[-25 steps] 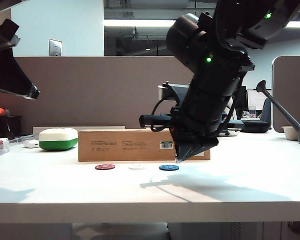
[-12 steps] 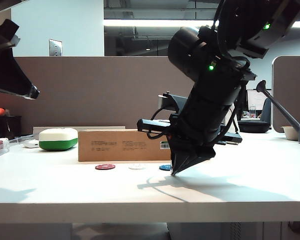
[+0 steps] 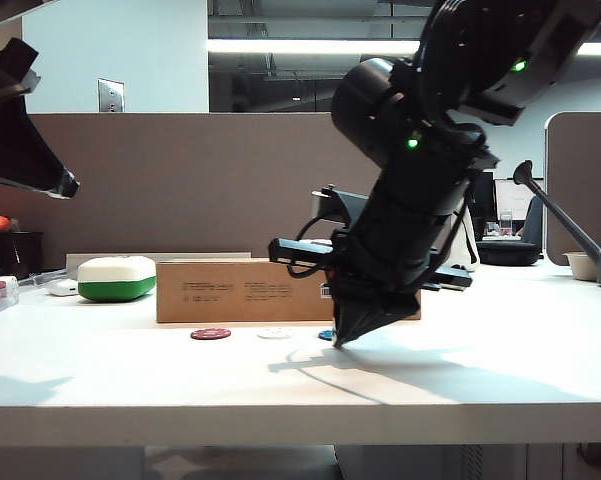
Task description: Push the chip with the highest value in the row forward next to the rectangular box.
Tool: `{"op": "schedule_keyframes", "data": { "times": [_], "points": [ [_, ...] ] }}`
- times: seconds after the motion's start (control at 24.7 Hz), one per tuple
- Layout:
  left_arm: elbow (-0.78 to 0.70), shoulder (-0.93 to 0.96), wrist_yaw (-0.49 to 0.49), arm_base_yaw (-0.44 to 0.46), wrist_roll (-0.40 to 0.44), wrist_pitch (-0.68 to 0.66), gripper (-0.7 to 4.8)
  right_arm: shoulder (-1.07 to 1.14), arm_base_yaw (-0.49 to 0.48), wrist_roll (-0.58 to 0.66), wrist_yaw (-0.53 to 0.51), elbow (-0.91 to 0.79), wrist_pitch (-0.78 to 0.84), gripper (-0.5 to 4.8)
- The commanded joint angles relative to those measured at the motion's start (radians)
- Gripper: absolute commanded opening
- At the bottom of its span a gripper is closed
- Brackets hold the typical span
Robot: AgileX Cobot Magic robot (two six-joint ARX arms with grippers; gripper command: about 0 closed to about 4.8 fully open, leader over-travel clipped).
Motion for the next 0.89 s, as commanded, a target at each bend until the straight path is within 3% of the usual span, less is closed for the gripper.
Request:
{"op": "schedule_keyframes", "data": {
  "times": [0.04, 0.53, 0.89],
  "points": [
    [0.000, -0.001, 0.001, -0.001, 0.000, 0.013, -0.05, 0.019, 0.002, 0.003, -0.001, 0.029, -0.008, -0.06],
    [0.000, -0.001, 0.001, -0.001, 0.000, 0.013, -0.05, 0.024, 0.002, -0.008, 0.088, 0.070, -0.059, -0.05],
    [0.000, -0.002, 0.001, -0.001, 0.000, 0.013, -0.05, 0.058, -0.023, -0.007, 0.025, 0.080, -0.040, -0.05]
  ]
}}
